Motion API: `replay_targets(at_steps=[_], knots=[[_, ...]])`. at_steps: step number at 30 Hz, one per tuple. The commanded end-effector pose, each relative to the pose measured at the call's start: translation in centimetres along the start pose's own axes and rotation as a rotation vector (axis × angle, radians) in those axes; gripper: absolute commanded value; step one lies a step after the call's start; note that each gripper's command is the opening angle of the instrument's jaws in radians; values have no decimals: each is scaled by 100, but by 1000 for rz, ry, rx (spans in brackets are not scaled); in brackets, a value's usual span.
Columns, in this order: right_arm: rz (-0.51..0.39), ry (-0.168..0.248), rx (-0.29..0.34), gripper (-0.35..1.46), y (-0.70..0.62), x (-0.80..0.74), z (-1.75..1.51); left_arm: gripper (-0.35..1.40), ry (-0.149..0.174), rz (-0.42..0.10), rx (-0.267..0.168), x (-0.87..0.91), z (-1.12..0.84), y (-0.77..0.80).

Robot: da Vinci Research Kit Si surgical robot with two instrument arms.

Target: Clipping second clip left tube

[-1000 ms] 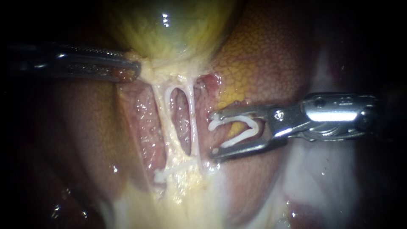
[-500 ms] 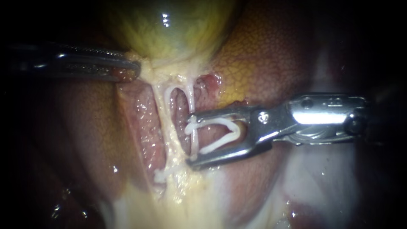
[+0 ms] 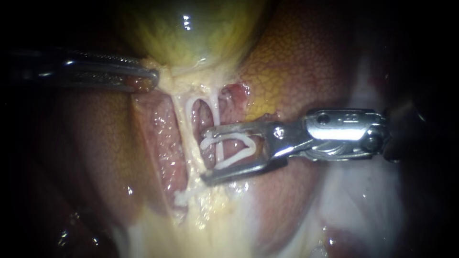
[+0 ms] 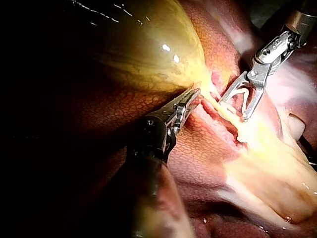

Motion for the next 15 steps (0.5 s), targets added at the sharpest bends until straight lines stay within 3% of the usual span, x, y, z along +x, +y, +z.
replay_targets(at_steps=[1, 9, 15], knots=[[4, -1, -1, 47, 1, 0, 0, -35, 0, 0, 0, 0, 0, 0], [11, -8, 16, 47, 5, 4, 15, -35, 0, 1, -1, 1, 1, 0], [17, 20, 81, 46, -2, 8, 29, -35, 0, 0, -1, 1, 1, 0]])
